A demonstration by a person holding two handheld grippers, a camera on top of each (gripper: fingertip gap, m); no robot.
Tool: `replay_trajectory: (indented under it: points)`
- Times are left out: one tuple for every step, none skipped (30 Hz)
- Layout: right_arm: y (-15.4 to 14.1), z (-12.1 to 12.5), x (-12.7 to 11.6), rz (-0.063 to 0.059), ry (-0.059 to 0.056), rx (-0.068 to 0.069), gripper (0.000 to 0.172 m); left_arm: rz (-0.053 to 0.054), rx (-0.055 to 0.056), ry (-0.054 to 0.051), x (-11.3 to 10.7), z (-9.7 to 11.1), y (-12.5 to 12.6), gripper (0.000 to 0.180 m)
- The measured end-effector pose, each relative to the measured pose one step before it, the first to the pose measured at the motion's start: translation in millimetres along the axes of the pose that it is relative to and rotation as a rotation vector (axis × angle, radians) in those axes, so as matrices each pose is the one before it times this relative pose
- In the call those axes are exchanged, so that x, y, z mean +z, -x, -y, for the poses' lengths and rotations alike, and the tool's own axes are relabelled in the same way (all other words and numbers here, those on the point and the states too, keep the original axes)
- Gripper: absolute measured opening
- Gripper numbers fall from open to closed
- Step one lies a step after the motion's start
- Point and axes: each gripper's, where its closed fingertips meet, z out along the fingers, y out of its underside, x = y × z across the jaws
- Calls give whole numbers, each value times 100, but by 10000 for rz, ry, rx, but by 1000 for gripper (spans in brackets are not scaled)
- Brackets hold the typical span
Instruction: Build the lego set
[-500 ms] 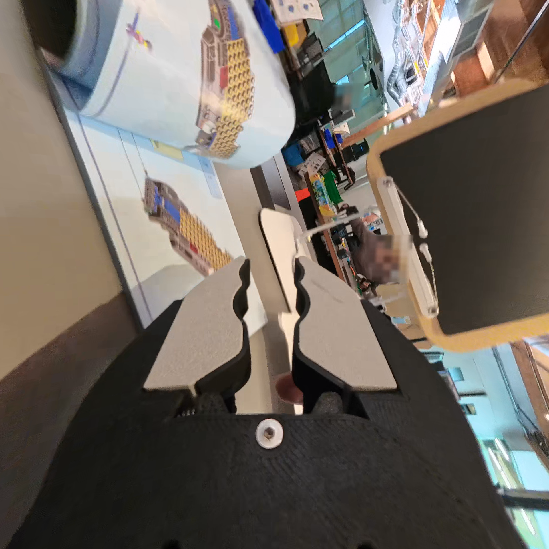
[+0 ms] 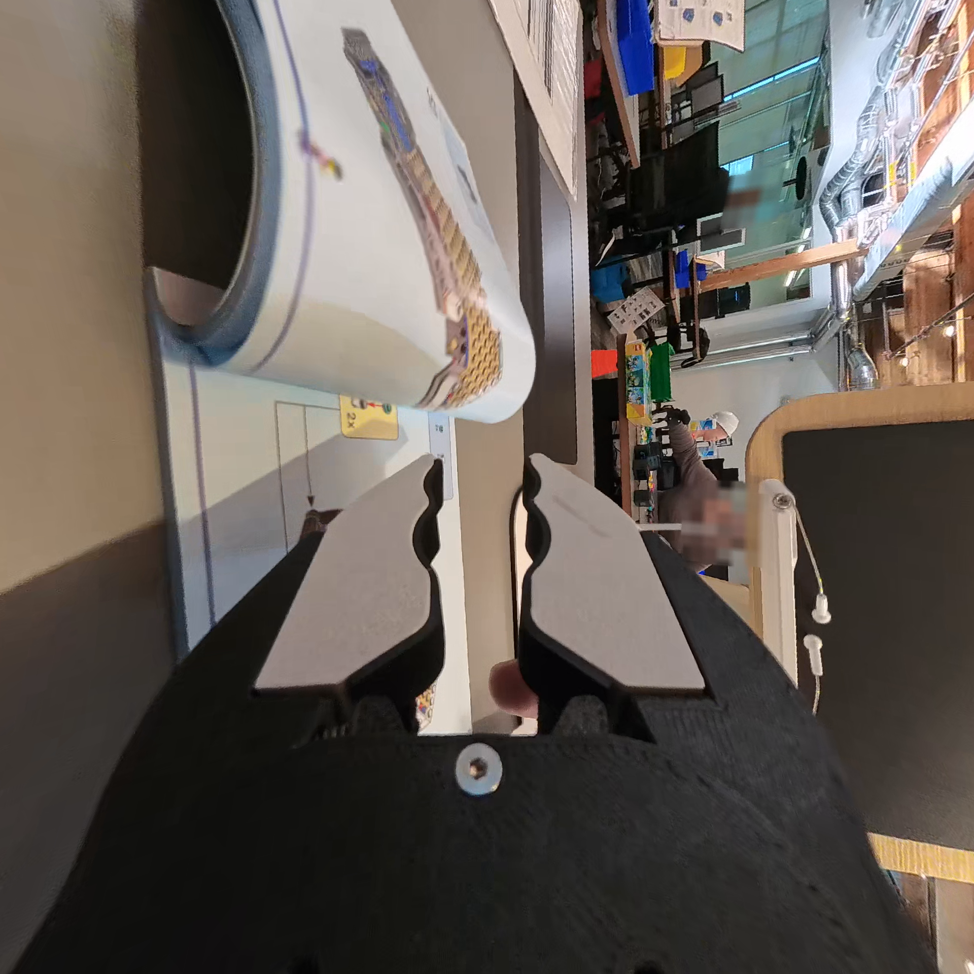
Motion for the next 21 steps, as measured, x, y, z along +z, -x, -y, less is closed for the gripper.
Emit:
replay_trajectory:
  points:
    - [37,125,32,5,9,-14,29,276,351,282,-84,-585,524,25]
    - [80,116,50,25,12,-22,29,168,370,344,1,-770,279,27]
    - [92,111,58,29,12,-37,29,23,341,410,99,-875,-16,30]
    - [70,120,50,21,5,-45,29,25,253,359,49,-746,-109,31]
    - [63,113,41,22,3,-41,29,159,194,261,18,-568,35,31]
    - [56,126,37,24,-2,-29,29,210,181,227,43,-505,71,31]
    - [62,147,16,31,-13,-21,29,200,187,312,102,-570,73,30]
    - [69,161,10,30,-19,-19,29,162,188,328,151,-547,62,29]
    - [50,172,10,15,-30,-23,29,183,153,314,168,-485,150,27]
    - [29,164,28,19,-31,-27,29,212,99,247,111,-337,261,26]
    - [6,173,35,4,-33,-16,29,101,6,100,39,-127,175,23]
    - [-26,180,38,6,-41,-1,29,44,-93,-43,-49,74,147,18]
    - [-49,198,52,3,-36,5,29,17,-73,-43,-89,70,121,17]
    - [-61,205,58,5,-38,2,29,85,-28,9,-59,16,199,18]
    - [-65,212,83,1,-40,1,29,37,7,6,-47,14,90,18]
    - [-42,214,89,8,-30,-10,29,1,-19,-17,-35,40,42,18]
    - [-31,184,97,8,-20,-27,29,34,-38,-63,-60,106,106,18]
    - [-16,177,111,6,-12,-39,29,47,-91,-106,-99,163,184,17]
    - [-31,164,103,-3,-11,-42,29,57,-100,-91,-119,147,213,16]
    - [-48,191,85,-15,-35,-32,29,78,-65,-73,-104,118,216,16]
    - [-60,174,60,-8,-30,-5,29,68,-38,-99,-94,154,179,14]
